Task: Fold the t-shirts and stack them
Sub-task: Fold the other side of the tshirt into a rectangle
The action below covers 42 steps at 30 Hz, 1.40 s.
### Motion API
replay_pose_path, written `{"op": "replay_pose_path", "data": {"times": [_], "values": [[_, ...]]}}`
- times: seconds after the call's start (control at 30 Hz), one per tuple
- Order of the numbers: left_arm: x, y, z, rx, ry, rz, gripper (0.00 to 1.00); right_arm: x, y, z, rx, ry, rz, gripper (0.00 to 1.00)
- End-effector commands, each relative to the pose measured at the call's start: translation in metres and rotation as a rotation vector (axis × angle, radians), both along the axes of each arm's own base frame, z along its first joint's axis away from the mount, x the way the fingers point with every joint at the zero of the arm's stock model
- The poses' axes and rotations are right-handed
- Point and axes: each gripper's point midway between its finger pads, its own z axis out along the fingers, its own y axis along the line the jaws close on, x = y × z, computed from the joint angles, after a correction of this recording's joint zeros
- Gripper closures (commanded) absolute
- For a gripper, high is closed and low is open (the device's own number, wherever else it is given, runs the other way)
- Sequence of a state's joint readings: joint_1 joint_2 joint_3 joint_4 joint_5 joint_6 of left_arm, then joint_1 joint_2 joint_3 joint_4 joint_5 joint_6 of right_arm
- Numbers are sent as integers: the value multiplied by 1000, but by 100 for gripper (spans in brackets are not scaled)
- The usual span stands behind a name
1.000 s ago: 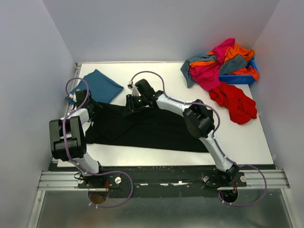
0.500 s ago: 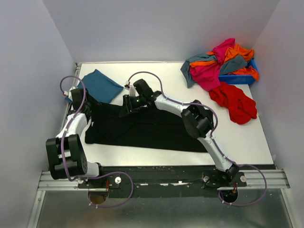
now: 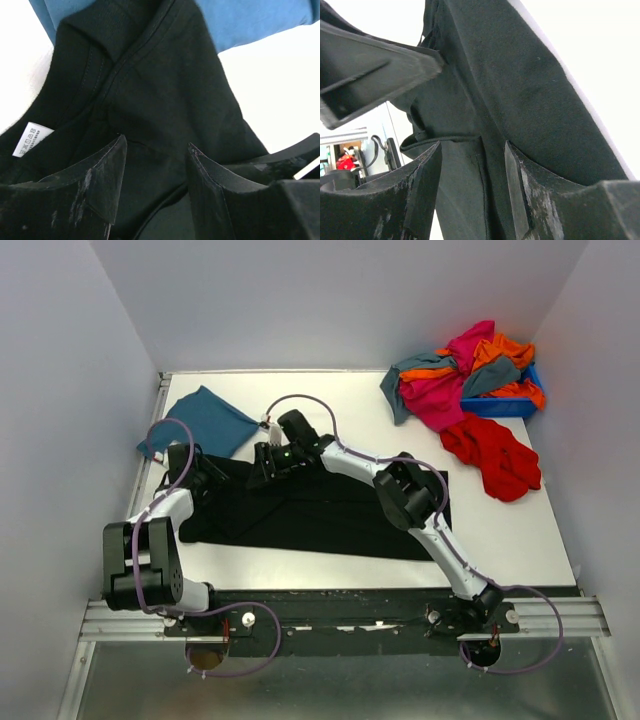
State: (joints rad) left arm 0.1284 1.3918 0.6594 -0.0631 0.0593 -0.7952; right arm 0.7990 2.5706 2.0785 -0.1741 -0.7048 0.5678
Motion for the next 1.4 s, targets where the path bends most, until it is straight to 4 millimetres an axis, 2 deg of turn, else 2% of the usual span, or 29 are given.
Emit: {"op": "replay_pose_path", "data": {"times": [0.0, 0.1, 0.2, 0.4, 0.57, 0.7, 0.8, 1.13, 1.37], "values": [[6, -11, -12, -39, -9, -44, 40, -21, 2, -11, 21, 43, 73, 40], [7, -4, -19, 1, 42, -39, 40, -37, -2, 1, 67, 48, 120, 42], [7, 4, -22, 42, 85, -27, 40, -44, -11, 6, 69, 42, 127, 42], [7, 9, -19, 63, 96, -13, 40, -56, -24, 7, 56, 52, 132, 44], [3, 16, -18, 89, 113, 15, 40, -51, -26, 13, 44, 1, 109, 42], [1, 17, -19, 97, 117, 23, 40, -46, -18, 27, 60, -15, 128, 42], [-2, 20, -19, 114, 131, 32, 40, -52, -18, 31, 72, -4, 157, 43], [-6, 31, -12, 168, 135, 63, 40, -82, -38, 15, 36, 27, 205, 47], [-5, 33, -11, 174, 134, 64, 40, -95, -58, 24, 7, -3, 206, 49]]}}
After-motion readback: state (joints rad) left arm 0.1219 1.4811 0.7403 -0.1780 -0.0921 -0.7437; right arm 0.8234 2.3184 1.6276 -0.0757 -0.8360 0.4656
